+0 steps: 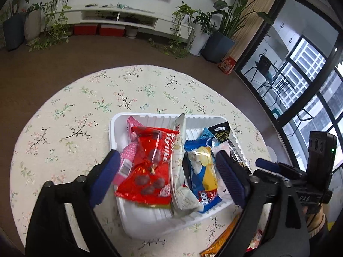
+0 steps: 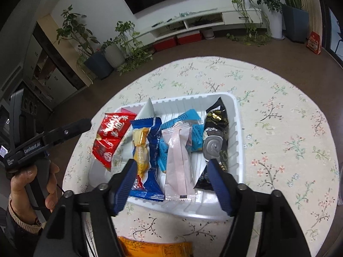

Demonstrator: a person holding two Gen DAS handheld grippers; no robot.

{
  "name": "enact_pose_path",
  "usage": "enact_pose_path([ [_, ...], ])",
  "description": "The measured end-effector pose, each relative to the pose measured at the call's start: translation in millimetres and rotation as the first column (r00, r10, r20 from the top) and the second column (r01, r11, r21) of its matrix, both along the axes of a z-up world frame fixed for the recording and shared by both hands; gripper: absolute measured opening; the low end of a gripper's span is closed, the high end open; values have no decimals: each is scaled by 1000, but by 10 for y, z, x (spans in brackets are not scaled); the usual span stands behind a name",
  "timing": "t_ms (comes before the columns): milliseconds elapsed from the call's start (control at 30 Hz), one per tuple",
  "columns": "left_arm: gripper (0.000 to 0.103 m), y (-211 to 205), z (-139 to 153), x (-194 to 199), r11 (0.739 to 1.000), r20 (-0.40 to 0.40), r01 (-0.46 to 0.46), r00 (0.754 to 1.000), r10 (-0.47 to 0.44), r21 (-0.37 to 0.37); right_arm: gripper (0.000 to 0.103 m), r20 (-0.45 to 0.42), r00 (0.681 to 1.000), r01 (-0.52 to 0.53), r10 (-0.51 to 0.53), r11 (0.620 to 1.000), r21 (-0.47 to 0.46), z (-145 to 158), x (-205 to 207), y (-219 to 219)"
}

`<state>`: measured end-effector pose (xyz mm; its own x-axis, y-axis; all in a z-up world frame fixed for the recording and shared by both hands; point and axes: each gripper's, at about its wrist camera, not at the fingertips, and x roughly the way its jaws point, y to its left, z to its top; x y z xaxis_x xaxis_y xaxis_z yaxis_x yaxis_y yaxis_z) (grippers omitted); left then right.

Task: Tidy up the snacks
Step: 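Withdraw both grippers toward the remaining snacks on the table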

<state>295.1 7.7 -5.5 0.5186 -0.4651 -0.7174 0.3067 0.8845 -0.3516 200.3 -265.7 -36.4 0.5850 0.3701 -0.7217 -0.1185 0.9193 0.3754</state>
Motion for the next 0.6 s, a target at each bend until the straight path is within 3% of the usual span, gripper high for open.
enact_pose_path([
  [300, 99, 47, 79, -927, 1000, 63, 18, 998, -19, 23, 83, 24, 999, 35, -37, 997, 69, 75, -571, -296],
  [500, 99, -47, -175, -1536, 998, -33, 18, 999, -16, 58, 83, -3, 999, 33, -33, 995, 93, -89, -1056, -358],
  [600, 99, -224, -320, -1744, 994, -72, 76, 995, -71, 84, 83, -14, 999, 31, -30, 996, 79, -166, -1301, -334],
])
